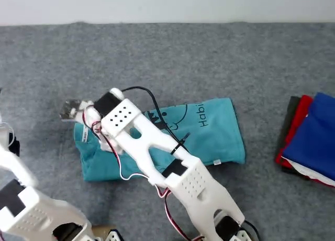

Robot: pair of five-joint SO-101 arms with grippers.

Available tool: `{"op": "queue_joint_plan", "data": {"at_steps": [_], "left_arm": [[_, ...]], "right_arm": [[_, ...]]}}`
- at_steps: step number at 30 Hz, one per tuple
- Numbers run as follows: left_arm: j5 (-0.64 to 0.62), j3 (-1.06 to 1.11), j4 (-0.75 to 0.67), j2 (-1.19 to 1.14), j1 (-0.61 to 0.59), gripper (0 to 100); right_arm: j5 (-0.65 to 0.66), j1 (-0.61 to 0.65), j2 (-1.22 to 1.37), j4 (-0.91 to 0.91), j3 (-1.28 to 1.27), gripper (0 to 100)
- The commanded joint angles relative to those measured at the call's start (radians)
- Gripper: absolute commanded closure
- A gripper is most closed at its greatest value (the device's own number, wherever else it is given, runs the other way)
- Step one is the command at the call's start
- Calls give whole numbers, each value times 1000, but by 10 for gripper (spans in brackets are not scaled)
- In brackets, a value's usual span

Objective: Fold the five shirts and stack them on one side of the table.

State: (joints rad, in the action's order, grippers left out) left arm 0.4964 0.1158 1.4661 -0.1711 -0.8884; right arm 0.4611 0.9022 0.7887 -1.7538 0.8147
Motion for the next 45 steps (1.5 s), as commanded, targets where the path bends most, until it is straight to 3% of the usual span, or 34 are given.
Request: {"op": "queue_joint_plan", "data": {"at_steps": [1, 11, 20, 24, 32, 38, 45], "left_arm": [[8, -36, 9, 5, 8, 985], [8, -36, 9, 0, 8, 985], [8, -36, 9, 6, 5, 985], [9, -36, 15, 6, 2, 985], [9, -90, 118, 6, 0, 985], [54, -148, 210, 6, -18, 985], [64, -196, 278, 6, -37, 985]], "right_arm": [[-9, 4, -127, -42, -180, 989], [28, -217, -79, 30, -284, 989], [20, -113, -162, -5, -175, 989], [-41, -128, -240, -41, -169, 989], [-143, -351, -426, -42, -290, 989], [-137, -607, -547, -35, -423, 980], [-155, -786, -487, -2, -451, 738]]}}
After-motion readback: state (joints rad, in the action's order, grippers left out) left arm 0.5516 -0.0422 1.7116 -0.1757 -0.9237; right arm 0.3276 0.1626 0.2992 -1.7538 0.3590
